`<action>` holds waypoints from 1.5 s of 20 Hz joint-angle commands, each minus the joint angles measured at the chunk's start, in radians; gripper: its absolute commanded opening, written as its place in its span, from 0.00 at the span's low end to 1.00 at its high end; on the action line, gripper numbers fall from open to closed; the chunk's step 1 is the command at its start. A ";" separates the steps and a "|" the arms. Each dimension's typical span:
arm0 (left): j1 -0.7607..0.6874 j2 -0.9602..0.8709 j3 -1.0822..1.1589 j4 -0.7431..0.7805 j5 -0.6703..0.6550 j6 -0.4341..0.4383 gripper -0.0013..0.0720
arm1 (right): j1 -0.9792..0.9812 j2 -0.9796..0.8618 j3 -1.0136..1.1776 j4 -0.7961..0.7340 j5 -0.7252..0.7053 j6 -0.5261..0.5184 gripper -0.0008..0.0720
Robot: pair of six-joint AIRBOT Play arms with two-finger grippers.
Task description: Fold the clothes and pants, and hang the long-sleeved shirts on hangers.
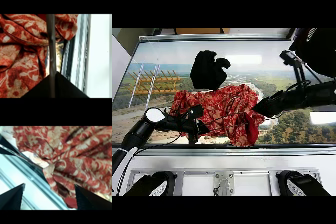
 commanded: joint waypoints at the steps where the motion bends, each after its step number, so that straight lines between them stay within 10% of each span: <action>1: -0.001 0.001 0.000 0.001 0.000 0.000 0.03 | -0.150 -0.011 0.001 0.224 -0.014 -0.174 0.95; 6: -0.001 0.001 0.000 0.001 -0.001 0.000 0.03 | -0.170 -0.013 0.000 0.283 -0.056 -0.235 0.95; 15: -0.001 0.000 0.000 0.000 0.000 0.000 0.03 | -0.578 -0.174 -0.117 0.473 0.383 -0.991 0.95; 20: -0.001 0.000 0.000 0.001 0.000 0.000 0.03 | -0.709 -0.333 -0.244 0.482 0.382 -1.341 0.95; 30: -0.001 0.000 0.000 0.001 0.011 0.000 0.03 | -0.652 -0.524 -0.299 0.486 0.385 -1.529 0.95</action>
